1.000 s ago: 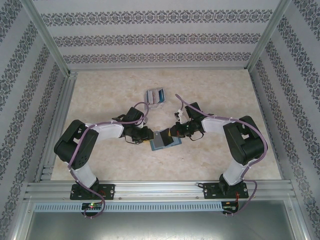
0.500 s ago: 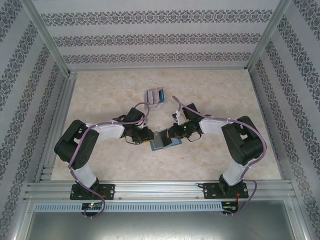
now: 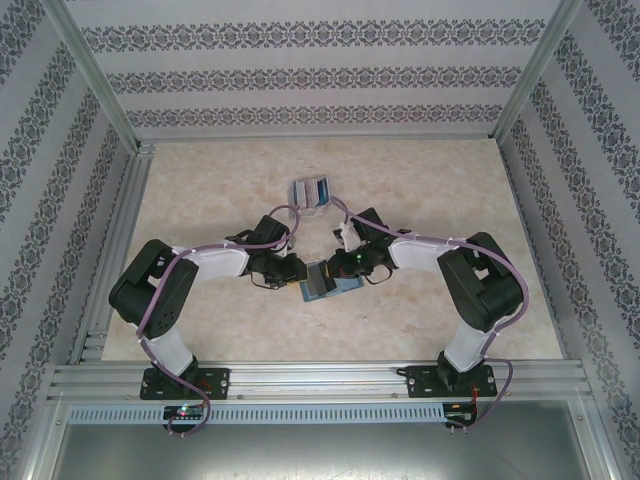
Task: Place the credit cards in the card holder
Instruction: Insert the credit card into the card slot.
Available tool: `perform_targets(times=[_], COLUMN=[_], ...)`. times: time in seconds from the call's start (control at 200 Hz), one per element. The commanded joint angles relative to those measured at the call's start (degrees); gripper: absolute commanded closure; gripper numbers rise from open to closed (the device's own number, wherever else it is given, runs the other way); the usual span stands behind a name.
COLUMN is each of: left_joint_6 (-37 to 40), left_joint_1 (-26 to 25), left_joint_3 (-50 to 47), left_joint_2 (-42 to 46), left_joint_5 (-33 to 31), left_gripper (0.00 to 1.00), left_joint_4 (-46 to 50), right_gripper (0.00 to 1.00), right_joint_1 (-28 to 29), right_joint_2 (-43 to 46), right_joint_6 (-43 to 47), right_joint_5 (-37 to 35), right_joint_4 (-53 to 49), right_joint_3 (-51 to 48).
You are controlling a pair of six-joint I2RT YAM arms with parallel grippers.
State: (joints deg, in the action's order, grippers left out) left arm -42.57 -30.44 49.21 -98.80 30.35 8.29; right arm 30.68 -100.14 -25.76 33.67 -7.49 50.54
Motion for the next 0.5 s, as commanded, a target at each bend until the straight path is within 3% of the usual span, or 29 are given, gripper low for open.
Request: perform_targets(times=[0.0, 0.495], left_joint_6=[-1.3, -0.2], left_joint_1=[-1.8, -2.1], left_joint_3=[0.0, 0.3], left_joint_2=[-2.0, -2.5], left_joint_5=[0.0, -0.1], left_gripper=[0.77, 0.78], left_joint_4=[-0.3, -0.1], right_gripper=[0.91, 0.93], right_joint_1=[1.5, 0.1], right_joint_2=[-2.5, 0.1], right_joint_6=[-0.1, -4.5], right_joint_5=[-3.3, -7.5], right_joint_4=[-2.6, 0.6], right_joint_3=[1.1, -2.5])
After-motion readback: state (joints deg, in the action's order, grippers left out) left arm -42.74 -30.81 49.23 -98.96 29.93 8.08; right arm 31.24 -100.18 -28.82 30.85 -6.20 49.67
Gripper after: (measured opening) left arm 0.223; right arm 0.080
